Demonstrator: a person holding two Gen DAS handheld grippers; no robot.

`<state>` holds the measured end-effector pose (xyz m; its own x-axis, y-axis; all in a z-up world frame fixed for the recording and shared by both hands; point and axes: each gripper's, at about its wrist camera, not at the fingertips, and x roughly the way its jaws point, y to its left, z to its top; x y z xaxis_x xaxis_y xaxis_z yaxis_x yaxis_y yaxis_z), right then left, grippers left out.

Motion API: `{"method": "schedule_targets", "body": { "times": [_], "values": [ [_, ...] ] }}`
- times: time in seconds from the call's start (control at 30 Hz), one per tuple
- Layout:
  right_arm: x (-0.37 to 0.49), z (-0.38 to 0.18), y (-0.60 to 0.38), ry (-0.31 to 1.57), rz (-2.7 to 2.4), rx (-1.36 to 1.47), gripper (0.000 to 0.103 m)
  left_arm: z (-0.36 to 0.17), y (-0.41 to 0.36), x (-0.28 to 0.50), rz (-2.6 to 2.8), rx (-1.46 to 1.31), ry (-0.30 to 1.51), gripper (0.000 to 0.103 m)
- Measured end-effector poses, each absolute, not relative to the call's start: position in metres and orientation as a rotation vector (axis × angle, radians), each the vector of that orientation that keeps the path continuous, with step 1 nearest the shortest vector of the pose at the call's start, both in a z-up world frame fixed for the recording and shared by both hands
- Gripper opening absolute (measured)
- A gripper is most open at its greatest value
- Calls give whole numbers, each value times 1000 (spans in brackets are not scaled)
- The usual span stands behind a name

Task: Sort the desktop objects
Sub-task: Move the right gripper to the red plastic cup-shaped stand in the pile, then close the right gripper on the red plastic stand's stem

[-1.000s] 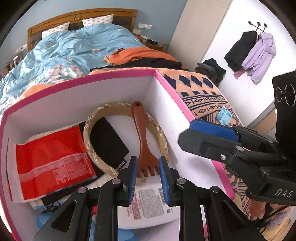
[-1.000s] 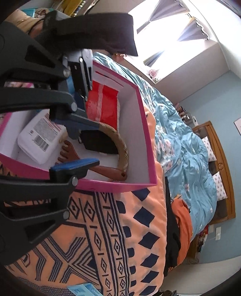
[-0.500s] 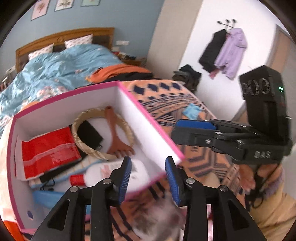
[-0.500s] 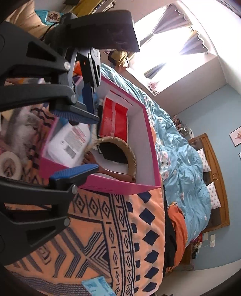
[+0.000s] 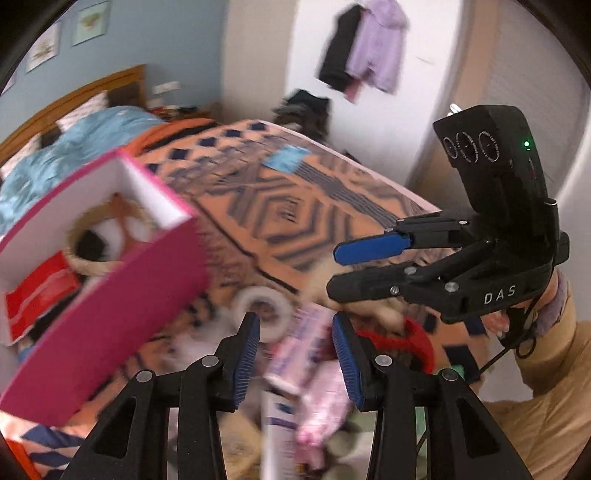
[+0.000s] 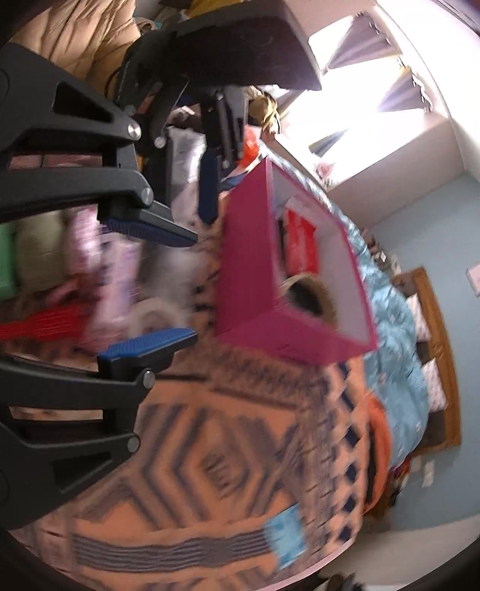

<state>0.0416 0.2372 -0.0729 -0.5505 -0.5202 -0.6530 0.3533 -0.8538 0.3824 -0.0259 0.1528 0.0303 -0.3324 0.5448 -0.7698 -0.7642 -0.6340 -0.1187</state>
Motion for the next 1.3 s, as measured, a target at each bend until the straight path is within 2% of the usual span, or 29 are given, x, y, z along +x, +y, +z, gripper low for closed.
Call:
{"method": "schedule_targets", "body": {
  "times": [0.27, 0.47, 0.57, 0.8, 0.87, 0.9, 0.97, 1.3],
  "values": [
    [102, -114, 275, -470, -2428, 1237, 48, 1, 199, -3, 1920, -1060, 492, 41],
    [105, -116, 251, -298, -2418, 1251, 48, -10, 189, -5, 1936, -1124, 471, 41],
    [97, -122, 241, -192, -2411, 1284, 43, -13, 184, -9, 1948, -1148, 455, 41],
    [79, -142, 222, -1, -2344, 1373, 40, -21, 177, -14, 1946, -1196, 422, 42],
    [76, -144, 219, 34, -2329, 1384, 36, -21, 176, -15, 1948, -1198, 415, 41],
    [75, -144, 218, 48, -2324, 1382, 29, -20, 175, -15, 1950, -1196, 409, 41],
    [74, -143, 217, 76, -2324, 1380, 29, -19, 172, -15, 1953, -1195, 394, 42],
    [81, -93, 243, -122, -2418, 1209, 27, -1, 155, -19, 1911, -1134, 215, 42]
  ]
}}
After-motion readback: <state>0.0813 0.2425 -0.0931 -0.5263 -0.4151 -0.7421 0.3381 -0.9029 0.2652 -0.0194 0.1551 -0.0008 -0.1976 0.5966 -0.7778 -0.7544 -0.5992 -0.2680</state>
